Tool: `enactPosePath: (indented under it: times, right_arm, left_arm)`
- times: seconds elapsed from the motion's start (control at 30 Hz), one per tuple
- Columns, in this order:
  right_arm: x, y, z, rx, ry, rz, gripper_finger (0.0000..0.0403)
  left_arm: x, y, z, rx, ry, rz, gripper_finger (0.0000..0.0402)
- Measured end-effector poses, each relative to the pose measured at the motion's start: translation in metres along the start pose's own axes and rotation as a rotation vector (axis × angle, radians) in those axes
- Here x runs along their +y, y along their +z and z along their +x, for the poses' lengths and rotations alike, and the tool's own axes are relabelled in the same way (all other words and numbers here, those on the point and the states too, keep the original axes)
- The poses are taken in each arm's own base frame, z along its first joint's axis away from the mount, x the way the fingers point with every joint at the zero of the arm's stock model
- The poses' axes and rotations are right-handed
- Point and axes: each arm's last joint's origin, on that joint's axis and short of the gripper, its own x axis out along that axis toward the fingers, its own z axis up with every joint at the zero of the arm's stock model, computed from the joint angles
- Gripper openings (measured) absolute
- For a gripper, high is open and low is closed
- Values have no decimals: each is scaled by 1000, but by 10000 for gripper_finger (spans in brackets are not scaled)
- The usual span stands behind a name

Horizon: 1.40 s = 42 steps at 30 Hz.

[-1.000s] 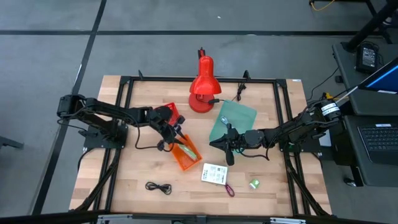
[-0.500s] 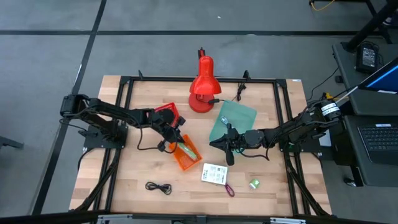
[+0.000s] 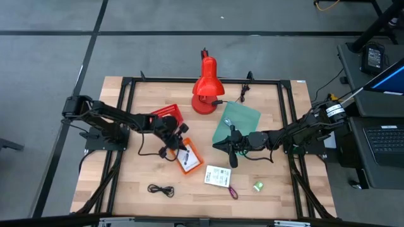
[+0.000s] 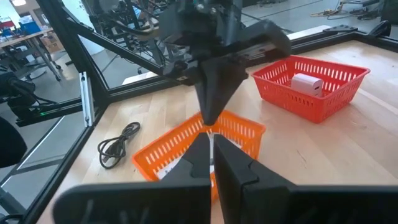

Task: Pick and place items into bin
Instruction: Put the black charger cable into the blue bin

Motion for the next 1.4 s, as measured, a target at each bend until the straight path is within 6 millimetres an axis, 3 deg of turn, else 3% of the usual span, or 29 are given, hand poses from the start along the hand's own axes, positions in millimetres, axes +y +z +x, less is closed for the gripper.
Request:
enactPosePath:
  times: [0.23,0.5,0.7,1.03,1.2,1.4]
  right_arm:
    - [0,0,0,0,0,0,4]
    - [0,0,0,-1,0,2,4]
    - [0,0,0,-2,1,-4,4]
    - [0,-3,0,32,-6,-145,4]
    - [1,-11,-2,103,-10,-168,4]
    - [6,-13,-3,113,12,-214,4]
  left_arm:
    - [-7,13,-6,-45,-4,40,3]
    - [-14,36,-35,-144,21,50,1]
    - [-18,40,-48,-150,15,-36,1]
    - [-13,43,-49,-156,98,-164,1]
    - [-14,42,-47,-183,163,-203,1]
    - [-34,9,-39,-311,282,-263,1]
